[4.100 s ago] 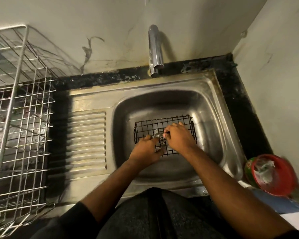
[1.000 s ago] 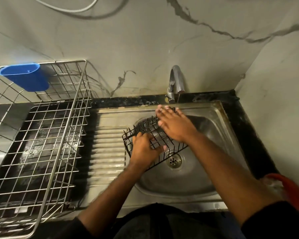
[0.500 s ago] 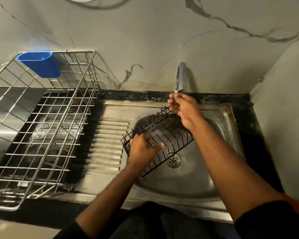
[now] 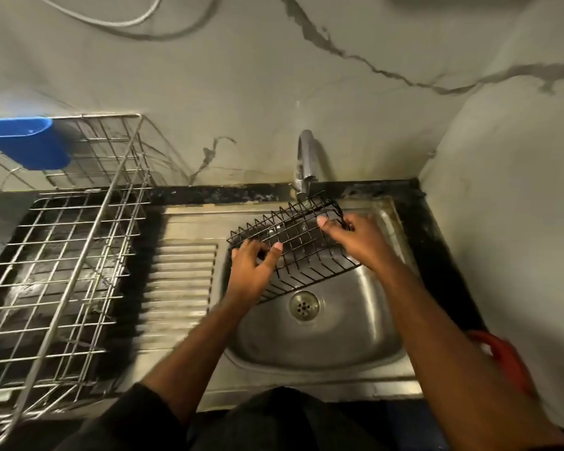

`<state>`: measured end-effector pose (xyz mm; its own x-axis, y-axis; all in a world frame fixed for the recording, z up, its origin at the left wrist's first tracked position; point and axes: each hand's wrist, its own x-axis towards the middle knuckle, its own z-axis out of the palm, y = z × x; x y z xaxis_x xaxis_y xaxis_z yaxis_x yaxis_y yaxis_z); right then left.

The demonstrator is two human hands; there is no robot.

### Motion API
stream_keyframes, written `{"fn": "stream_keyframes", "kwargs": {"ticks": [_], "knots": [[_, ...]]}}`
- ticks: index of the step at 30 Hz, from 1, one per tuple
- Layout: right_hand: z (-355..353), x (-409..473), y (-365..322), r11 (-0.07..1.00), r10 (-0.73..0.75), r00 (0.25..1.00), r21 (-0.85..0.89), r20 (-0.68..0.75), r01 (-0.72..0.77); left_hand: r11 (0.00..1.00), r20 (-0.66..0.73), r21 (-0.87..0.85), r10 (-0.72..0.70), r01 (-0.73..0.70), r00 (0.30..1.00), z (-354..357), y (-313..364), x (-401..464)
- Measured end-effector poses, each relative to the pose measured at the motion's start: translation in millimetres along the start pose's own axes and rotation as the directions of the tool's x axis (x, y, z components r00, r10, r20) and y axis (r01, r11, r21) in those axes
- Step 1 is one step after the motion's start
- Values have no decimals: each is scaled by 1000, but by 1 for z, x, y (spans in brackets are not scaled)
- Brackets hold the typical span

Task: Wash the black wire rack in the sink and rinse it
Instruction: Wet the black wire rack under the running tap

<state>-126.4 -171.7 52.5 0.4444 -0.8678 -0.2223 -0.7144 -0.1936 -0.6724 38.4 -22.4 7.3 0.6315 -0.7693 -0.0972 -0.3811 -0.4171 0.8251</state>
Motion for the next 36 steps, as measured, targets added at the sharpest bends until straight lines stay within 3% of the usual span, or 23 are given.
{"fn": "stream_keyframes", "kwargs": {"ticks": [3,5,9,11,15,17,21,24,27,30,33,36], "knots": [[-2,-13,1,1000,29,997,4,-73,-29,999,148,40,-21,15,989,16,-4,9],[0,-22,-4,996,-27,990,-92,-140,14,994,208,98,17,-39,978,26,-9,10],[8,-30,-6,970,-126,973,-228,-192,81,997,129,59,33,-41,991,23,0,14],[12,-33,-2,963,-172,967,-238,-188,125,993,62,-29,120,-119,991,15,13,17],[12,-43,-4,928,-266,955,-303,-128,218,960,179,-128,270,-249,946,7,38,28],[10,-46,-6,922,-279,956,-302,-92,240,967,258,-168,229,-189,939,9,43,31],[7,-47,-8,900,-289,956,-357,-60,250,971,357,-228,13,74,934,6,44,29],[3,-46,-16,854,-306,951,-458,-53,249,826,417,-433,-171,361,893,5,45,15],[7,-46,-26,821,-329,943,-508,-46,262,624,396,-588,-334,516,855,12,45,9],[16,-45,-27,878,-337,936,-394,-107,271,474,341,-717,-402,511,850,19,42,10],[13,-43,-22,924,-322,938,-261,-131,281,401,289,-774,-465,490,837,23,40,8],[8,-39,-17,939,-320,943,-160,-91,304,329,326,-793,-482,513,813,28,38,3]]}}
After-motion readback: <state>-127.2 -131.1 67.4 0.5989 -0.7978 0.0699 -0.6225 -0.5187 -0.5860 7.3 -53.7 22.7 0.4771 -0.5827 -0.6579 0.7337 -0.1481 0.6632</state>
